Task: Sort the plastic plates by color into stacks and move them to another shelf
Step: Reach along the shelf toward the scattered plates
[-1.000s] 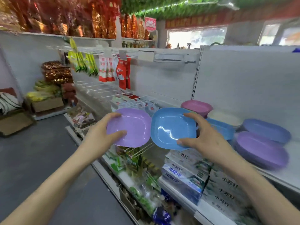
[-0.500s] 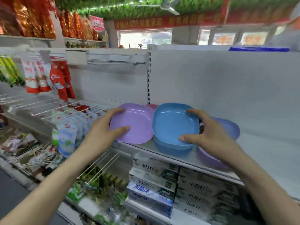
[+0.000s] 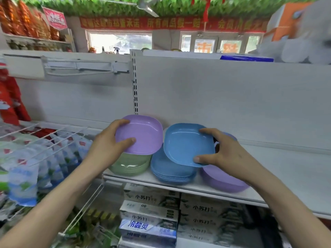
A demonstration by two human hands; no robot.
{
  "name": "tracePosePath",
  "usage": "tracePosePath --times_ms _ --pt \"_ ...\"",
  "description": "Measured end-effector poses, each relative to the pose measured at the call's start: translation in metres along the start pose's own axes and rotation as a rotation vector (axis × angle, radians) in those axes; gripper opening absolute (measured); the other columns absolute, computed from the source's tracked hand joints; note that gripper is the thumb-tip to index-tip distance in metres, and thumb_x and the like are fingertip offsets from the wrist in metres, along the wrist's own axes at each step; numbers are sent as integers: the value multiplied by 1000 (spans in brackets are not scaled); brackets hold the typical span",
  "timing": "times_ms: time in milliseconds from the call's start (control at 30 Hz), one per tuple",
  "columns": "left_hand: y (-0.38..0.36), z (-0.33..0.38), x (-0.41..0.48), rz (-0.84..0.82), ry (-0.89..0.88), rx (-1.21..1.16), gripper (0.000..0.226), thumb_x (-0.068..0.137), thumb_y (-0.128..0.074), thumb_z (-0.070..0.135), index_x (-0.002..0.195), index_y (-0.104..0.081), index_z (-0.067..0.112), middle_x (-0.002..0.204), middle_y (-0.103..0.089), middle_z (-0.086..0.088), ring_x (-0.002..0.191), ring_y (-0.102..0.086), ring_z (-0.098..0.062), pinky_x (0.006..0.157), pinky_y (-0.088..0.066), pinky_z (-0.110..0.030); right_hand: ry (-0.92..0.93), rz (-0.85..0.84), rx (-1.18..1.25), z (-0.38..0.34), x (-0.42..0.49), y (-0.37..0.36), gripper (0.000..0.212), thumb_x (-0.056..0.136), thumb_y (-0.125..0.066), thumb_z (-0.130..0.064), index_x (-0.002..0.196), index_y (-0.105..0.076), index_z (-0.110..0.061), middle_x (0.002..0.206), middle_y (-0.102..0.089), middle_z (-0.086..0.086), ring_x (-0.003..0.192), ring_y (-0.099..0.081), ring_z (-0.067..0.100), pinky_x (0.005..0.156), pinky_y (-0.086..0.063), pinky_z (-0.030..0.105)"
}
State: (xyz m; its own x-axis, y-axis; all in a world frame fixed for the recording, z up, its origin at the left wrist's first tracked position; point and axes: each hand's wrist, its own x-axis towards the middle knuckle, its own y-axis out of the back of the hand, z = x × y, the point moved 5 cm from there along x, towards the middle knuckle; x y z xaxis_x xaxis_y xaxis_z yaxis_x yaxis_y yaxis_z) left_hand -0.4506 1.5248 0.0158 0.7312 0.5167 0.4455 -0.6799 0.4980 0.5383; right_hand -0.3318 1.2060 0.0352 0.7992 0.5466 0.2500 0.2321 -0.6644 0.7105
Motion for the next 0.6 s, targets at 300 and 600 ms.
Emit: tracePosePath --times_ms 300,600 --pt "18 -22 22 -11 24 23 57 85 -79 31 137 -56 38 132 -59 7 118 -55 -21 95 -45 -37 -35 -160 -226 -11 11 -36 92 74 -85 -53 153 -40 -40 141 -52 -14 126 -49 10 105 -42 31" --pt "19 -35 31 -39 69 -23 56 87 -78 31 138 -55 38 128 -56 7 114 -54 -21 93 -46 -39 59 -376 -768 -15 19 -46 70 83 -53 -81 136 -57 -36 102 -45 -5 102 -42 20 93 -41 37"
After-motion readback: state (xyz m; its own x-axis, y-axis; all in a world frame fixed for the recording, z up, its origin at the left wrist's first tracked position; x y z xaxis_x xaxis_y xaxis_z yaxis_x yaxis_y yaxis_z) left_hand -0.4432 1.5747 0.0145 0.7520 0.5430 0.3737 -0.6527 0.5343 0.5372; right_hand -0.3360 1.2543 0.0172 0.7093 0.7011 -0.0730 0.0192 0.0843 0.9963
